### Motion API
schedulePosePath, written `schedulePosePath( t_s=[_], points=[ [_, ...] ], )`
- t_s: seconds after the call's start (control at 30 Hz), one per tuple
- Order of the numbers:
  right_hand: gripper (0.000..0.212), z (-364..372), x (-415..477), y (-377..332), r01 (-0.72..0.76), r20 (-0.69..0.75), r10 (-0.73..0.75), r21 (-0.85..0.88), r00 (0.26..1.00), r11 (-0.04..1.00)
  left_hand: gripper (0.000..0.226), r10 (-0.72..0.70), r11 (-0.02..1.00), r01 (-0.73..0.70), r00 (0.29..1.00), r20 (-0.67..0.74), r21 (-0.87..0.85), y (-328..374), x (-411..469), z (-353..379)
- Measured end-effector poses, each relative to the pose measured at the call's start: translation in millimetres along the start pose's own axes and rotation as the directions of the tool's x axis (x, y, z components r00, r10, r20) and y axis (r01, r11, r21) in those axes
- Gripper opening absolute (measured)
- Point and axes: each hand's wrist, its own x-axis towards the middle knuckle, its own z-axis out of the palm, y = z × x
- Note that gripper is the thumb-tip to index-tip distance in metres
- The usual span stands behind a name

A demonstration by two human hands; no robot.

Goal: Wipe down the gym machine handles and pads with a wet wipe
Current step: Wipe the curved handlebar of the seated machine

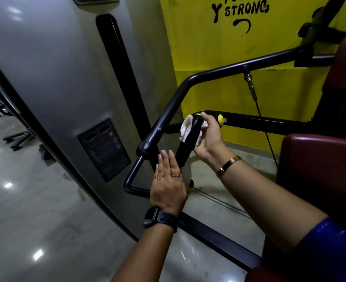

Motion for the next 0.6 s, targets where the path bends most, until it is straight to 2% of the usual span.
schedulePosePath(
  t_s=[0.1,0.17,0.23,0.3,0.37,0.43,0.5,0.6],
  points=[
    [0.021,5.5,8.2,-14.6,0.069,0.052,-0.063,-0.122,0.997,0.99,0.08,-0.003,1.0,0.003,1.0,0.003,0.01,0.0,0.7,0.1],
    [0.017,7.1,10.0,-16.7,0.222,0.143,-0.182,-0.366,0.973,0.904,0.08,-0.005,1.0,0.005,1.0,0.0,0.012,0.4,1.0,0.2],
    [0.031,4.3,10.8,-11.8,0.38,0.204,-0.326,-0.62,0.923,0.686,0.078,-0.008,1.0,0.008,1.0,0.003,0.012,0.7,1.0,-0.4],
    [0.043,-1.1,9.5,-9.2,0.497,0.325,-0.438,-0.788,0.838,0.365,0.078,-0.008,1.0,0.008,1.0,0.01,0.012,0.9,0.7,-0.7],
    [0.043,-11.7,9.3,-6.1,0.583,0.49,-0.467,-0.809,0.736,0.071,0.078,-0.01,1.0,0.01,1.0,0.008,0.005,2.0,0.6,-0.9],
    [0.044,-24.3,10.3,-3.1,0.61,0.585,-0.467,-0.784,0.663,-0.114,0.077,-0.015,1.0,0.015,1.0,0.006,0.001,2.9,0.8,-1.2],
    [0.046,-38.2,10.7,3.4,0.622,0.632,-0.48,-0.755,0.608,-0.206,0.077,-0.015,1.0,0.015,1.0,0.002,0.004,2.9,1.0,-1.9],
    [0.049,-49.8,10.2,13.3,0.627,0.626,-0.513,-0.752,0.586,-0.201,0.077,-0.011,1.0,0.011,1.0,-0.001,-0.006,2.9,1.0,-2.3]
  ],
)
